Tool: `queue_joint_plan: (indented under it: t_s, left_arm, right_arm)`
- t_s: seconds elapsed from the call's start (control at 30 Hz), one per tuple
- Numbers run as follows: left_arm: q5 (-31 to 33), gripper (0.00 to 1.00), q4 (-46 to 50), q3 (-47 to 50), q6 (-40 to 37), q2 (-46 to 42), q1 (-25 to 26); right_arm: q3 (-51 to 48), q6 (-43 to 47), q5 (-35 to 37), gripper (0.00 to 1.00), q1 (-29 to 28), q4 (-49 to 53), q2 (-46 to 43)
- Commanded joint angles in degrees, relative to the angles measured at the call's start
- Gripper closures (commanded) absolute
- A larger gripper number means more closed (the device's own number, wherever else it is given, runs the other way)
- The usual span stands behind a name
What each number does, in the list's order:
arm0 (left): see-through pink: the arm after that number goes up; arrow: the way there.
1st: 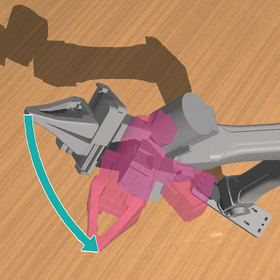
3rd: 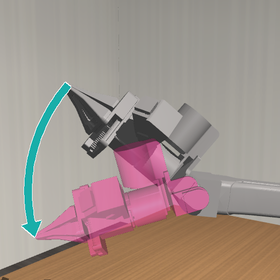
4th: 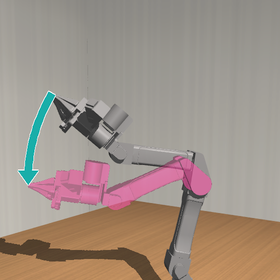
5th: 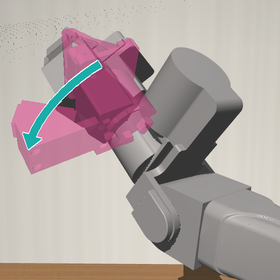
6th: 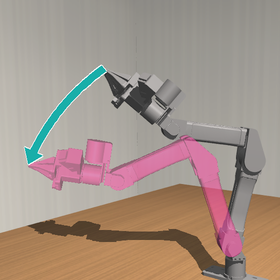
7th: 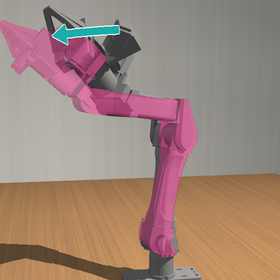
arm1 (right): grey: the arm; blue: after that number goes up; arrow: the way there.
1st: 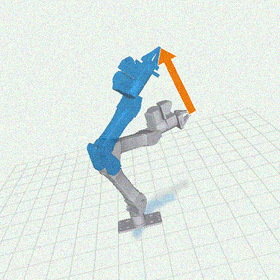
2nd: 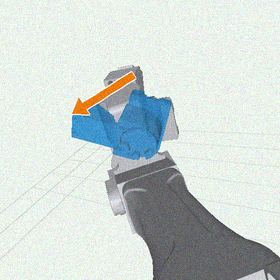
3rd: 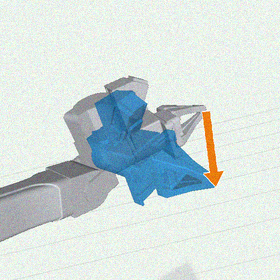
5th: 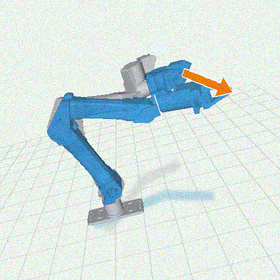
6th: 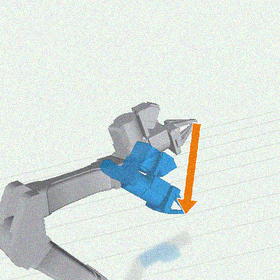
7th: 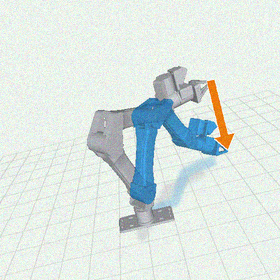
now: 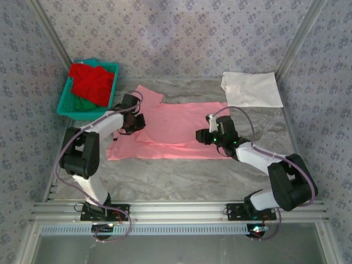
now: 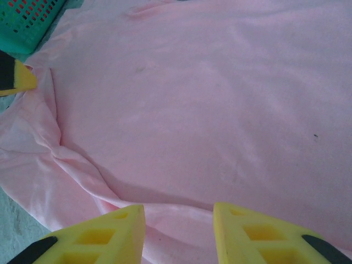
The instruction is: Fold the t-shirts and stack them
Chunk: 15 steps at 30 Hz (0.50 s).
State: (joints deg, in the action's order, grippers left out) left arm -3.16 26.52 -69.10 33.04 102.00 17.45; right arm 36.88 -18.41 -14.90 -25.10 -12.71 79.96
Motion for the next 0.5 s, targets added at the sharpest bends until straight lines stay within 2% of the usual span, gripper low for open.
queue_joint_plan:
  t_s: [0.0, 0.07, 0.17, 0.23, 0.37, 0.47]
  left_arm:
    - [1.6, 1.00, 3.7, -4.9, -2.4, 3.8, 0.2]
    - [2.5, 0.96, 5.4, -8.2, -3.6, 6.1, 0.5]
    - [3.1, 0.95, 8.0, -13.5, -5.6, 9.5, 1.0]
    - [3.5, 1.00, 9.7, -16.9, -6.6, 11.4, 1.6]
    - [4.0, 1.00, 13.0, -24.3, -9.3, 15.1, 3.2]
    - [5.5, 0.88, 19.1, -31.2, -11.2, 19.7, 4.1]
  right_arm:
    - [-0.6, -0.7, -0.9, 0.61, 0.2, -0.9, -0.3]
    - [-0.6, -0.7, -1.0, 0.61, 0.3, -0.9, -0.1]
    - [-0.5, -0.9, -1.2, 0.61, 0.3, -0.9, 0.2]
    - [-0.3, -0.9, -1.3, 0.61, 0.3, -0.8, 0.7]
    - [-0.1, -1.2, -1.5, 0.60, 0.3, -1.0, 1.1]
    - [-0.1, -1.2, -1.8, 0.59, 0.2, -0.9, 1.2]
